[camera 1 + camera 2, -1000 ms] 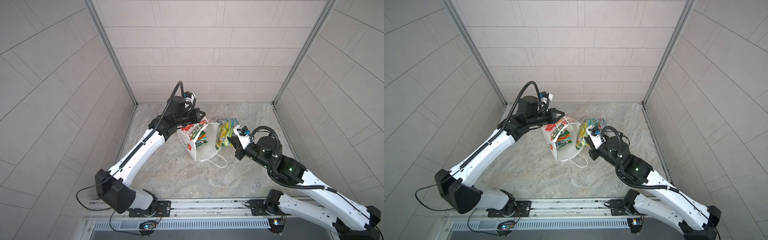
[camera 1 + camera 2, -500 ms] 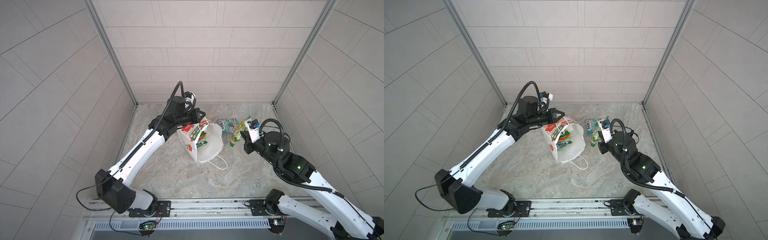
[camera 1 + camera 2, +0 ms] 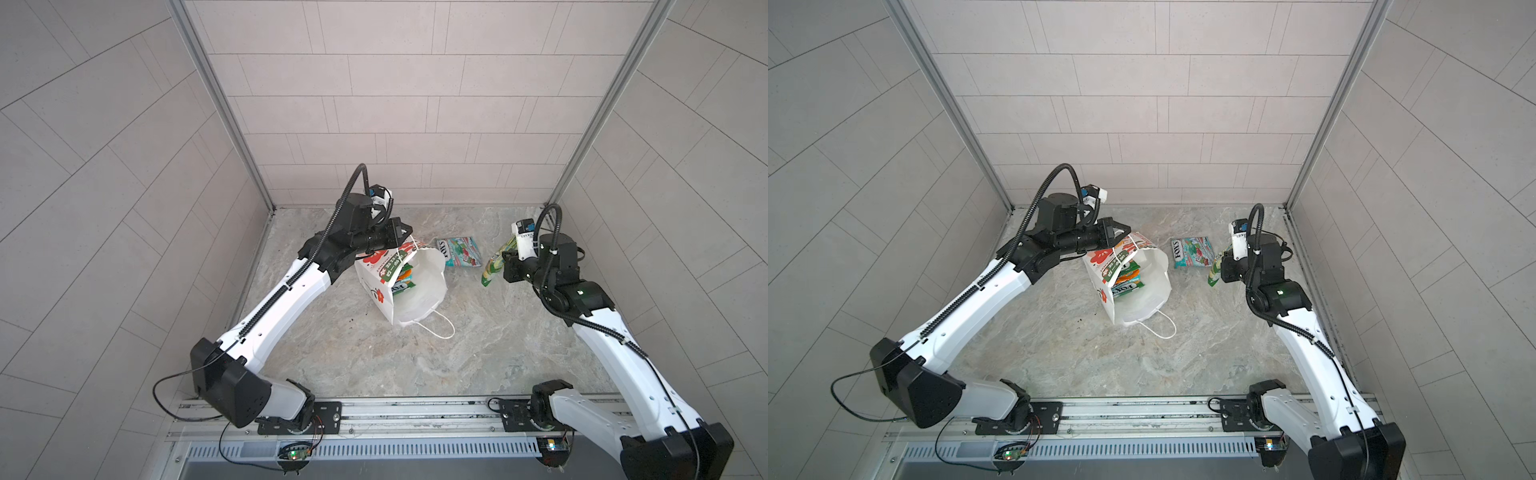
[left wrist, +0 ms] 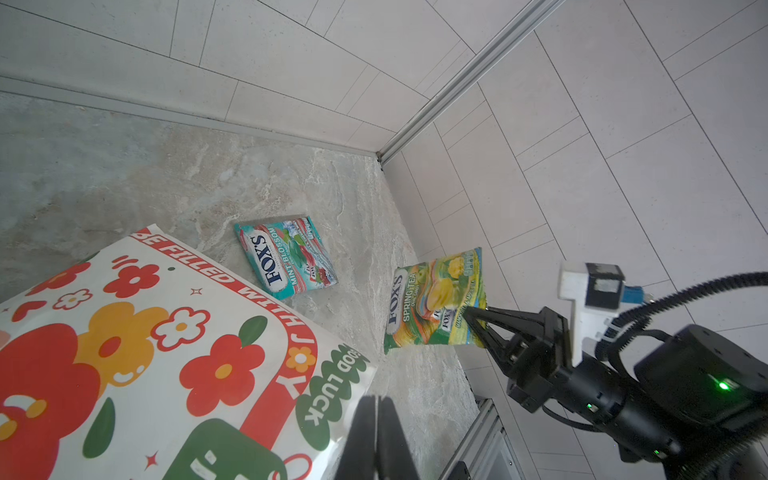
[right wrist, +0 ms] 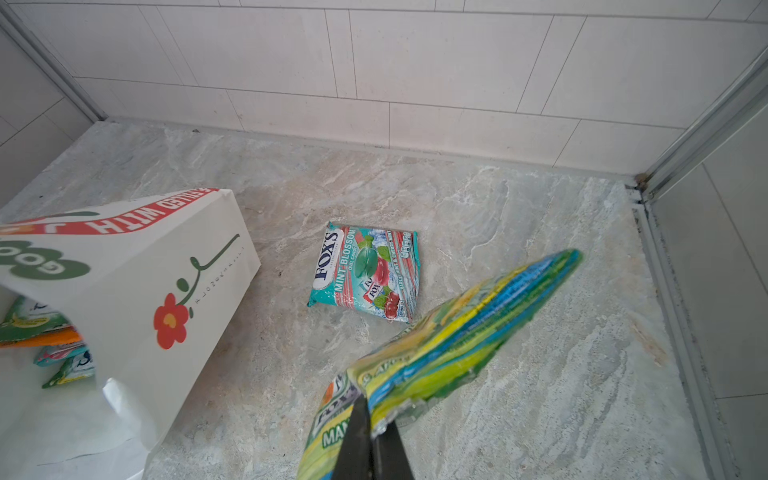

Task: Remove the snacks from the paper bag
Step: 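Lower the yellow-green packet beside the teal packet and open the right gripper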

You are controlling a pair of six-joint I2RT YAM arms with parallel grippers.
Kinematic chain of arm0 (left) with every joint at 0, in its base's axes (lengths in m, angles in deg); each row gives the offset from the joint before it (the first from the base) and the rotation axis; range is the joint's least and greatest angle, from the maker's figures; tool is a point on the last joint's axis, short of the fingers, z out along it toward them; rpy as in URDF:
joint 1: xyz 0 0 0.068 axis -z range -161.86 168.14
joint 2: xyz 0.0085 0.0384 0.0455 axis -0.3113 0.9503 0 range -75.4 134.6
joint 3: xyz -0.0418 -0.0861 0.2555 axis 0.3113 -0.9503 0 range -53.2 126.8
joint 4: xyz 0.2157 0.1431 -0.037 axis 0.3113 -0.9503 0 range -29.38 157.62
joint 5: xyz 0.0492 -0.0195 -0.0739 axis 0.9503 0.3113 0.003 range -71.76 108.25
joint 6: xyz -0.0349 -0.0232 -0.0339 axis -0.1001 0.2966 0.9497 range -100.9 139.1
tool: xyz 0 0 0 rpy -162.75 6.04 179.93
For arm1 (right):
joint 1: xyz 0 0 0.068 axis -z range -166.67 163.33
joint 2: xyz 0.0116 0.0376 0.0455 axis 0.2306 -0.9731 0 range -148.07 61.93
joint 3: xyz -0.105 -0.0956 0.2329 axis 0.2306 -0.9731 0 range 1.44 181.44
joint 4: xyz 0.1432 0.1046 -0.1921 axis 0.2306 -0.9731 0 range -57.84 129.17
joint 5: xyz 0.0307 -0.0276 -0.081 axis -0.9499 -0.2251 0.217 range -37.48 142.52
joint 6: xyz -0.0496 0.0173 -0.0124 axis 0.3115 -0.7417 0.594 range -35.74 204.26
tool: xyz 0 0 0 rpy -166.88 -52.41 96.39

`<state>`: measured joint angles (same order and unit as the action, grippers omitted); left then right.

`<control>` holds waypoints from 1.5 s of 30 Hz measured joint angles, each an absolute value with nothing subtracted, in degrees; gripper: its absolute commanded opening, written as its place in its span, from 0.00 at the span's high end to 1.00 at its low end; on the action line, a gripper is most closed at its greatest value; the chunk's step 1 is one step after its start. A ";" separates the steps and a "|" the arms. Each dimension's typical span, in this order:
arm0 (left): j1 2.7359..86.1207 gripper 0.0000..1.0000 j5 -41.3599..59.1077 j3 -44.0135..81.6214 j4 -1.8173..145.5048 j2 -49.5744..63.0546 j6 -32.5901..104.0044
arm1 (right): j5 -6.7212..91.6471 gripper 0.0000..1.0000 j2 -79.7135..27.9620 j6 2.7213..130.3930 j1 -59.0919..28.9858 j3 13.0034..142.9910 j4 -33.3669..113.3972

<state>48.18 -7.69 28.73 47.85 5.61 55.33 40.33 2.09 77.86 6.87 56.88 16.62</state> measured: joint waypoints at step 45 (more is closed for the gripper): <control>48.18 1.00 -7.62 28.73 47.46 6.64 55.09 | 24.24 0.96 -41.21 83.20 28.42 74.30 24.40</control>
